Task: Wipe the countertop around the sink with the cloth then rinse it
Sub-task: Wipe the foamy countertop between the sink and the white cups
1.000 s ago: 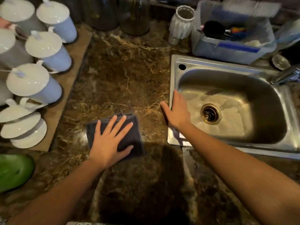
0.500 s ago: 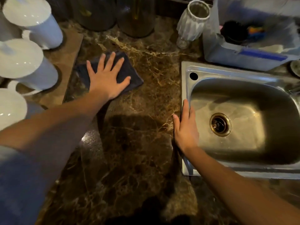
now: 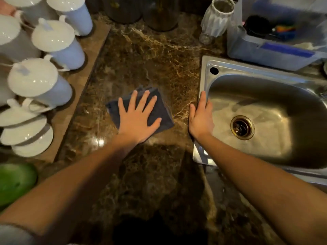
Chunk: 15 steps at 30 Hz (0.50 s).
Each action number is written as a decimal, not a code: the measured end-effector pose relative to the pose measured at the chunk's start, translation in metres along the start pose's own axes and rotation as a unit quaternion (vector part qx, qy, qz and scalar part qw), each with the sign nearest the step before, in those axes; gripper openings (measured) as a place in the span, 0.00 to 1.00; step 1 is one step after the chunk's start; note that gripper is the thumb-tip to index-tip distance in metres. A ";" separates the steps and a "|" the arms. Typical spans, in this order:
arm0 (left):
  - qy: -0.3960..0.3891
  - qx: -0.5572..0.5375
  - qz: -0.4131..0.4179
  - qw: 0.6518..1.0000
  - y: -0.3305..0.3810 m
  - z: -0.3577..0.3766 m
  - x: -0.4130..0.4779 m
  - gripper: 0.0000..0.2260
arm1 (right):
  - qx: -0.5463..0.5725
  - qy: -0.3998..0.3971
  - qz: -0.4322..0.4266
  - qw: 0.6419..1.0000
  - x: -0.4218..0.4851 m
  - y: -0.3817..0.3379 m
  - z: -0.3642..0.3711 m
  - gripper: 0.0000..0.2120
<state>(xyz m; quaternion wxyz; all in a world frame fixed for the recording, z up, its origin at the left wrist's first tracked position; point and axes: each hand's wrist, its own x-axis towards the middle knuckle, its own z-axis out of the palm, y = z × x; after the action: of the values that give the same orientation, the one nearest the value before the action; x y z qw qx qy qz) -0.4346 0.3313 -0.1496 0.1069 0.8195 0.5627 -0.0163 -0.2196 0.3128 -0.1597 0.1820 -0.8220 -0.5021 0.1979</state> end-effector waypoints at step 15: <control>0.007 -0.009 -0.155 0.988 0.167 0.053 -0.176 0.33 | -0.140 -0.286 -0.228 0.920 -0.061 0.166 -0.119 0.40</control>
<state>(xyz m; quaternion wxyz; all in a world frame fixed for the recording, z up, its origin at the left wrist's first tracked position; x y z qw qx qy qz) -0.3390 0.1022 -0.1494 0.1069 0.7217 0.6835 -0.0214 -0.0597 0.1751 -0.1314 -0.0463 -0.6103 -0.7295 0.3053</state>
